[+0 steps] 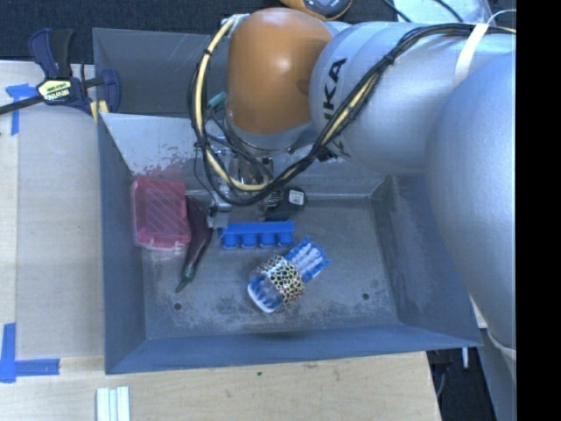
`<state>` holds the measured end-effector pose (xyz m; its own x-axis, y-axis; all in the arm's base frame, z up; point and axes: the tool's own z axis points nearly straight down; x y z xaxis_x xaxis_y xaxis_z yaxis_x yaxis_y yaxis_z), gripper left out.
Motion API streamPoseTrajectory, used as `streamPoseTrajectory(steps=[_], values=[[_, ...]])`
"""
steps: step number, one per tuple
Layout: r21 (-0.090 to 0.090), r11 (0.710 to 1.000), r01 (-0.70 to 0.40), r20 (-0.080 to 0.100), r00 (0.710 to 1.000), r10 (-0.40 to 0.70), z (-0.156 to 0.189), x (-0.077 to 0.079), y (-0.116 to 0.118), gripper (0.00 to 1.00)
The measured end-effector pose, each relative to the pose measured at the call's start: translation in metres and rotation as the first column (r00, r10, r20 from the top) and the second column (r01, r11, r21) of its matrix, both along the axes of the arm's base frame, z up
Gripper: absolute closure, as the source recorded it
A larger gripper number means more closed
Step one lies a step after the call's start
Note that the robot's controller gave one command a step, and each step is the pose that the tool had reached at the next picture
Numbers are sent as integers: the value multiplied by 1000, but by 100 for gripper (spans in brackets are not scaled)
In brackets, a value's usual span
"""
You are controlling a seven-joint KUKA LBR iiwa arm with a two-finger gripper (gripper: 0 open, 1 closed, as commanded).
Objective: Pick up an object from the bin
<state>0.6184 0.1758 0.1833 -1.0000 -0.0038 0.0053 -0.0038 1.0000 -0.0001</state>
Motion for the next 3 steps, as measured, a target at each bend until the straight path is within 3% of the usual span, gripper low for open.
streamPoseTrajectory(steps=[1, 2, 3], values=[[1, 1000, 4, 9, 1000, -4, 6, 2, -1, 0], [1, 990, -140, 6, 990, 140, -107, -18, -88, 0], [2, 999, -48, 16, 999, 48, -56, -18, -87, 0]])
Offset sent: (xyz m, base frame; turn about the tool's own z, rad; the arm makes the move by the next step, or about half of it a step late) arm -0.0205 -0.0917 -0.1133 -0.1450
